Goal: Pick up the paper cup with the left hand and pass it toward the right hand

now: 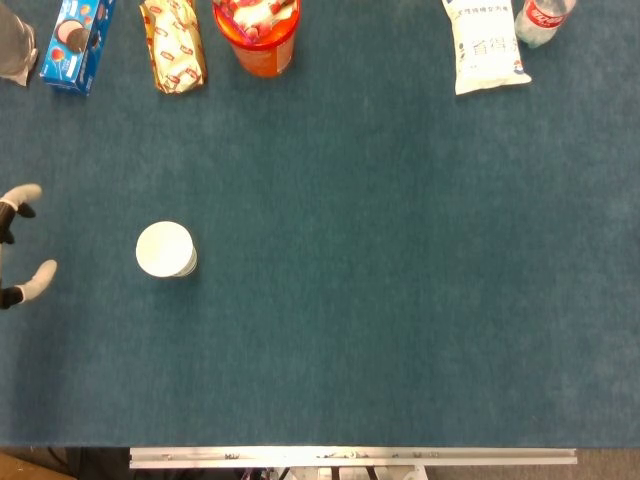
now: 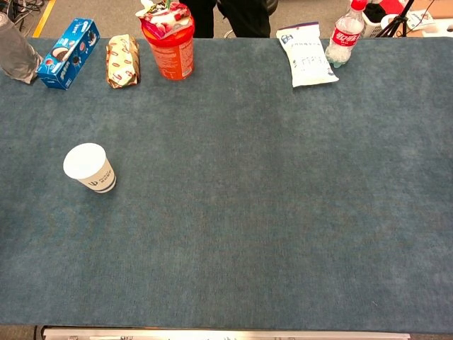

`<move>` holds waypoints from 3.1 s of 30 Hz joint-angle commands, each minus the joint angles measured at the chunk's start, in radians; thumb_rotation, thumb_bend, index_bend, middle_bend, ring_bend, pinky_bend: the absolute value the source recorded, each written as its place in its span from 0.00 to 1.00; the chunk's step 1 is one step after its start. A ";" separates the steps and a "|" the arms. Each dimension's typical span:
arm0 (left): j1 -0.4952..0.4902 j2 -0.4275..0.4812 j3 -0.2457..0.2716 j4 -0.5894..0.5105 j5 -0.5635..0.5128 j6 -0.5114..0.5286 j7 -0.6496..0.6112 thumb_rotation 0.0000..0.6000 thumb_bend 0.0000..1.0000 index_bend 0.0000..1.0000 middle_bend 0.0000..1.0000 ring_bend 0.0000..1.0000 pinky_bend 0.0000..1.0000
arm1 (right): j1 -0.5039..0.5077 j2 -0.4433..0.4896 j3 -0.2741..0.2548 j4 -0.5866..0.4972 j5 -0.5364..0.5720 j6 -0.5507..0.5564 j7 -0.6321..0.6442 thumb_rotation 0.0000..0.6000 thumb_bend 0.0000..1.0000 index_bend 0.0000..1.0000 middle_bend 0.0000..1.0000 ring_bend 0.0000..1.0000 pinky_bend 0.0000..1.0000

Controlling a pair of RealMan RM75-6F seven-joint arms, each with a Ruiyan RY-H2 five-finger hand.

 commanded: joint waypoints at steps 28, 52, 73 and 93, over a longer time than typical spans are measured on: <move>-0.250 0.161 0.028 -0.278 -0.307 -0.421 0.256 1.00 0.00 0.00 0.00 0.02 0.33 | -0.004 0.025 0.015 0.034 0.030 0.006 0.059 1.00 0.18 0.22 0.18 0.25 0.36; -0.446 0.054 0.056 -0.260 -0.557 -0.482 0.488 1.00 0.00 0.00 0.00 0.00 0.30 | -0.012 0.010 -0.002 0.073 0.040 -0.016 0.092 1.00 0.18 0.22 0.18 0.25 0.36; -0.527 -0.022 0.078 -0.220 -0.598 -0.465 0.497 1.00 0.00 0.01 0.00 0.00 0.30 | -0.015 -0.002 -0.015 0.091 0.044 -0.037 0.105 1.00 0.18 0.22 0.18 0.25 0.36; -0.566 -0.062 0.094 -0.205 -0.633 -0.437 0.493 1.00 0.00 0.25 0.18 0.22 0.49 | -0.017 -0.013 -0.023 0.103 0.044 -0.052 0.117 1.00 0.18 0.22 0.18 0.25 0.36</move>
